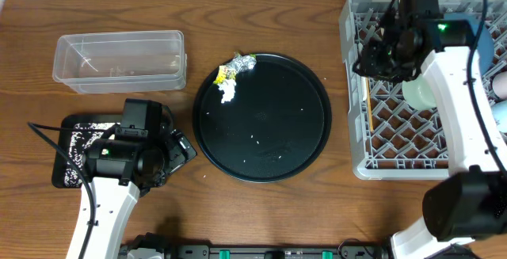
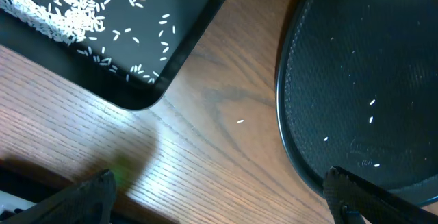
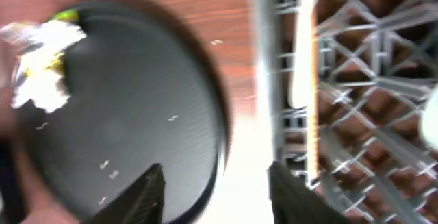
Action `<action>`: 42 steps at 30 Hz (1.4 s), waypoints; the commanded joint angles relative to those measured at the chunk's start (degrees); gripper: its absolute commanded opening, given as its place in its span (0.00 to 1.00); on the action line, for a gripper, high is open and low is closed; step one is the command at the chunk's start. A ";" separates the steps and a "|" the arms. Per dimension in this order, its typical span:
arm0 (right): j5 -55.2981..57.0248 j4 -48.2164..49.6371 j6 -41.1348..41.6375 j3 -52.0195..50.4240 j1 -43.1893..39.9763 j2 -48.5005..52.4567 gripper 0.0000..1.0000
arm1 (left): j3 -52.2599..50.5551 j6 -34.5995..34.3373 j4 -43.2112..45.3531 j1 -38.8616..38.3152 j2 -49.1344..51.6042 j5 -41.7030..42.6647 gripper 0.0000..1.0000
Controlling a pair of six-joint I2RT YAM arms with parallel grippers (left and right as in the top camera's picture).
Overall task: Sort waste into correct bins and load items into the dishwasher rack
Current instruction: 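Release the knife in the rack and raise the right gripper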
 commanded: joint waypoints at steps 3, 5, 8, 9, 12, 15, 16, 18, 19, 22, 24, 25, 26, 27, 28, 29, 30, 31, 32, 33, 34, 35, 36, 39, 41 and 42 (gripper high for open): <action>-2.89 -4.81 4.66 3.61 3.15 -8.37 0.61 | 0.94 -0.31 -0.13 0.24 -0.15 -1.14 0.98; -0.50 -6.95 7.43 3.61 3.32 -11.50 0.65 | 0.94 -0.31 -0.13 0.24 -0.15 -1.14 0.98; 3.13 -10.40 10.08 3.61 3.28 -15.91 0.71 | 0.94 -0.31 -0.13 0.24 -0.15 -1.14 0.98; 4.04 -11.41 10.25 3.61 3.30 -17.20 0.74 | 0.94 -0.31 -0.13 0.24 -0.15 -1.14 0.98; 7.39 -15.13 11.10 3.61 3.28 -20.90 0.86 | 0.94 -0.31 -0.13 0.24 -0.15 -1.14 0.98; 13.42 -19.50 14.45 3.58 3.28 -23.87 0.99 | 0.94 -0.31 -0.13 0.24 -0.15 -1.14 0.98; 15.98 -20.94 15.89 3.58 3.28 -24.65 0.99 | 0.94 -0.28 -0.13 0.24 -0.15 -1.14 0.98; 21.24 -23.52 19.21 3.58 2.99 -25.90 0.99 | 0.94 -0.31 -0.13 0.24 -0.15 -1.14 0.98; 23.67 -24.79 20.92 3.58 2.71 -26.36 0.99 | 0.94 -0.31 -0.13 0.24 -0.15 -1.14 0.98; 29.35 -28.81 26.05 3.54 0.83 -27.26 0.99 | 0.94 -0.31 -0.13 0.24 -0.15 -1.14 0.98; 30.75 -30.03 27.32 3.45 -0.94 -27.32 0.99 | 0.94 -0.28 -0.13 0.24 -0.15 -1.14 0.98; 30.99 -30.03 27.30 3.34 -1.77 -27.30 0.99 | 0.94 -0.31 -0.13 0.24 -0.15 -1.14 0.98; 31.23 -30.03 27.30 3.13 -2.40 -27.30 0.99 | 0.94 -0.31 -0.13 0.24 -0.15 -1.14 0.98; 31.54 -30.03 27.30 2.82 -3.06 -27.32 0.99 | 0.94 -0.31 -0.13 0.24 -0.15 -1.14 0.98; 31.63 -30.03 27.30 2.45 -3.69 -27.30 0.99 | 0.94 -0.31 -0.13 0.24 -0.15 -1.14 0.98; 31.58 -30.03 27.32 1.95 -4.15 -27.30 0.99 | 0.94 -0.31 -0.13 0.24 -0.15 -1.14 0.98; 31.47 -30.03 27.34 1.38 -4.39 -27.30 0.99 | 0.94 -0.31 -0.13 0.24 -0.15 -1.14 0.98; 30.77 -30.03 27.34 0.79 -4.44 -27.30 0.99 | 0.94 -0.31 -0.13 0.24 -0.15 -1.14 0.98; 29.81 -29.99 27.34 0.28 -4.44 -27.28 0.99 | 0.94 -0.31 -0.13 0.24 -0.15 -1.14 0.98; 28.06 -29.81 27.34 -0.26 -4.42 -27.28 0.99 | 0.94 -0.31 -0.13 0.24 -0.15 -1.14 0.98; 26.58 -29.81 27.34 -0.52 -4.42 -27.19 0.99 | 0.94 -0.31 -0.13 0.24 -0.15 -1.14 0.98; 25.24 -29.86 27.32 -0.66 -4.44 -27.17 0.99 | 0.94 -0.31 -0.13 0.24 -0.15 -1.14 0.98; 24.22 -29.86 27.32 -0.68 -4.42 -27.12 0.99 | 0.94 -0.31 -0.13 0.24 -0.15 -1.14 0.98; 23.39 -29.83 27.32 -0.68 -4.42 -27.12 0.99 | 0.94 -0.31 -0.13 0.24 -0.15 -1.14 0.98; 23.41 -29.83 27.32 -0.68 -4.42 -27.12 0.99 | 0.94 -0.31 -0.13 0.24 -0.15 -1.14 0.98; 23.41 -29.86 27.32 -0.68 -4.42 -27.12 0.99 | 0.94 -0.31 -0.13 0.24 -0.15 -1.14 0.98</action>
